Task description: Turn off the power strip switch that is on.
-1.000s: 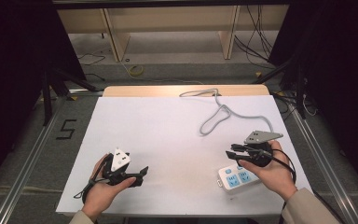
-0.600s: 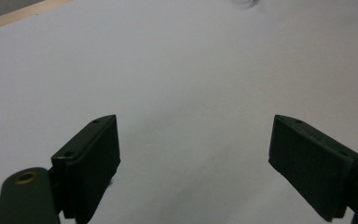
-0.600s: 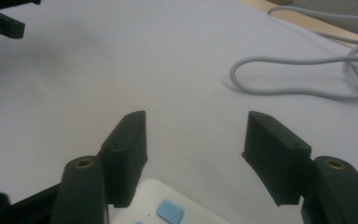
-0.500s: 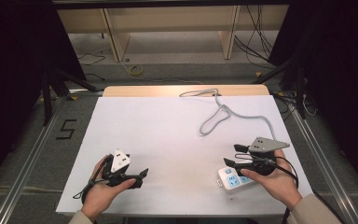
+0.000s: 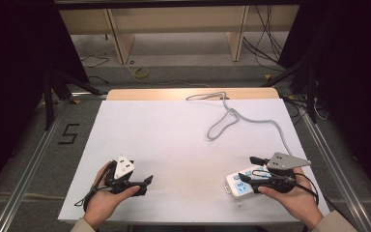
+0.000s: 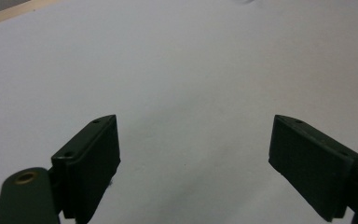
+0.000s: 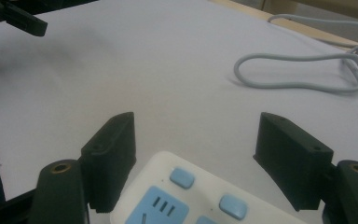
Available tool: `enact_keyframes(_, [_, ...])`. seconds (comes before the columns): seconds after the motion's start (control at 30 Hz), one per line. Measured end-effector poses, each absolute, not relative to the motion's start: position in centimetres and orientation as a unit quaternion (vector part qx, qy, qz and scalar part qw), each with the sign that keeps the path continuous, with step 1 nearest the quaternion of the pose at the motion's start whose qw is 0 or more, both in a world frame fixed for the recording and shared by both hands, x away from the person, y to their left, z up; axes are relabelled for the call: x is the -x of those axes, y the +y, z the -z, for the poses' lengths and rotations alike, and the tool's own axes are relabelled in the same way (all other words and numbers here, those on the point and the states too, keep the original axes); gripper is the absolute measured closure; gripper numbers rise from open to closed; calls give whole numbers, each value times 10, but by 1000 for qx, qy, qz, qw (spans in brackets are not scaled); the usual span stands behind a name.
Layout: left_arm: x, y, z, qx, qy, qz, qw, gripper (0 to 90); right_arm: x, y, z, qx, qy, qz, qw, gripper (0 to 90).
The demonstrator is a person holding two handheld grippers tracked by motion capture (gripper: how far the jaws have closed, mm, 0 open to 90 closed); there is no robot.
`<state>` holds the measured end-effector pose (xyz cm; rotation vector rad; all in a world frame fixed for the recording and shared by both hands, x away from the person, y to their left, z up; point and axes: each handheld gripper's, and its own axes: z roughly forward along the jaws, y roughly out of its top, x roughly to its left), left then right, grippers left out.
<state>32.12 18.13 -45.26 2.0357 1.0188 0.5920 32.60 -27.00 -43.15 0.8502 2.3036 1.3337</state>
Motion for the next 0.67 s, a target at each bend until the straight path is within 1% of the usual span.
enact_keyframes(0.33, [-321, 180, 453, -802, 395, -233, 382, 159, -320, -280, 435, -311, 804, -477, 173, 292])
enact_keyframes(0.67, [-322, 179, 453, -805, 394, -231, 380, 159, -319, -280, 435, -311, 799, -485, 171, 286])
